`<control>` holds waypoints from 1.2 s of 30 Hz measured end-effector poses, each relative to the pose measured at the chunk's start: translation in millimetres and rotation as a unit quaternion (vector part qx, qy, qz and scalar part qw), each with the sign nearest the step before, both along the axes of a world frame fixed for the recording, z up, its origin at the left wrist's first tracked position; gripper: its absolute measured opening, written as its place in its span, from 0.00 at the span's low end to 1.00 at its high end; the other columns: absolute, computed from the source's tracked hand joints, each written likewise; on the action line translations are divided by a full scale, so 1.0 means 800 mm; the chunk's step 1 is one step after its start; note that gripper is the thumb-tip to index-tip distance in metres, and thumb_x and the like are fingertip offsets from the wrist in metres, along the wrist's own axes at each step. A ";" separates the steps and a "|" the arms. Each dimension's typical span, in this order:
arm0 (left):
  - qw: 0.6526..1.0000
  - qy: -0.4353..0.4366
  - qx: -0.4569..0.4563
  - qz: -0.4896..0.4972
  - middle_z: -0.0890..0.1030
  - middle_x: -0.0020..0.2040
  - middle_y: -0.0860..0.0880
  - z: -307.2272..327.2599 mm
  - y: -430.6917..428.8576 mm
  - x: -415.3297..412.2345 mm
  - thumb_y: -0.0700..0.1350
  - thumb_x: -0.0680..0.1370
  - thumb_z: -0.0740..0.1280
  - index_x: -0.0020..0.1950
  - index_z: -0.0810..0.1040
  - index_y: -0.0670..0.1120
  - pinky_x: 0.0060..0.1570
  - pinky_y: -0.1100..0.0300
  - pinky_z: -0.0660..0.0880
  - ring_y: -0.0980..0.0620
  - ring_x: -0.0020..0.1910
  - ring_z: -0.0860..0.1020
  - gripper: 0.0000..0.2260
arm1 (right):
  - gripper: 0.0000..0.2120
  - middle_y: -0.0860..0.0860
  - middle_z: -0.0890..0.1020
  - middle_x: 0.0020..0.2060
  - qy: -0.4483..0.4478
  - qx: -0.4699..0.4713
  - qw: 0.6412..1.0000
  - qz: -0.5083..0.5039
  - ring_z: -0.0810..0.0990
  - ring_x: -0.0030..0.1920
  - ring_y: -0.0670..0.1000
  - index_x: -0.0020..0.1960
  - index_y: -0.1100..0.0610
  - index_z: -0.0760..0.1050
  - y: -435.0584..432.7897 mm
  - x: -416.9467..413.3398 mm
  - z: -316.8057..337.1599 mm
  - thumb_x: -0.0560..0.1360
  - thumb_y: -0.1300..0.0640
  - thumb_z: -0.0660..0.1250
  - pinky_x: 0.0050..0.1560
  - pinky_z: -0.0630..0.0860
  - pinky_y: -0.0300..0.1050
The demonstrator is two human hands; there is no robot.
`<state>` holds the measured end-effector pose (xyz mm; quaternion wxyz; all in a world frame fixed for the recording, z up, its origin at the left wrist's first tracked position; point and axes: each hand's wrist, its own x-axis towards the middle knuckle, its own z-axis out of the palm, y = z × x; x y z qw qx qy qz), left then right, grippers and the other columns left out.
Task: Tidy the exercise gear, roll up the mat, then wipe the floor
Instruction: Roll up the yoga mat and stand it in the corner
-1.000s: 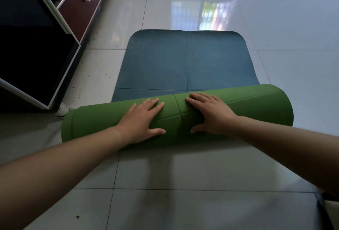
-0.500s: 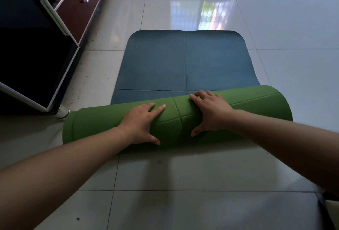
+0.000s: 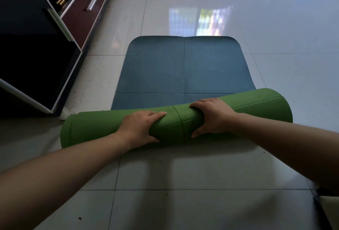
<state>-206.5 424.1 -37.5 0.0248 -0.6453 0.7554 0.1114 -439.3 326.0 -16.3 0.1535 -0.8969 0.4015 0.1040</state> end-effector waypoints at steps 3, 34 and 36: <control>1.000 -0.003 -0.008 -0.010 0.74 0.64 0.54 0.005 0.007 -0.003 0.60 0.67 0.72 0.72 0.61 0.60 0.50 0.57 0.72 0.49 0.60 0.74 0.36 | 0.44 0.48 0.77 0.61 0.002 -0.014 1.000 0.004 0.74 0.60 0.52 0.66 0.49 0.69 0.010 -0.004 0.002 0.55 0.30 0.73 0.61 0.69 0.47; 0.991 0.015 0.134 -0.007 0.52 0.77 0.53 0.002 0.019 0.001 0.78 0.63 0.51 0.76 0.48 0.59 0.73 0.44 0.53 0.51 0.76 0.52 0.45 | 0.36 0.49 0.74 0.65 -0.081 0.056 0.980 -0.172 0.71 0.65 0.51 0.66 0.52 0.70 0.018 -0.015 -0.012 0.64 0.34 0.70 0.64 0.68 0.47; 0.989 0.019 0.145 0.001 0.52 0.77 0.53 0.002 0.006 0.003 0.73 0.68 0.58 0.76 0.48 0.59 0.73 0.44 0.52 0.51 0.76 0.52 0.41 | 0.34 0.49 0.73 0.65 -0.092 0.032 0.987 -0.130 0.71 0.65 0.51 0.66 0.51 0.70 0.024 -0.010 -0.009 0.66 0.35 0.69 0.63 0.67 0.45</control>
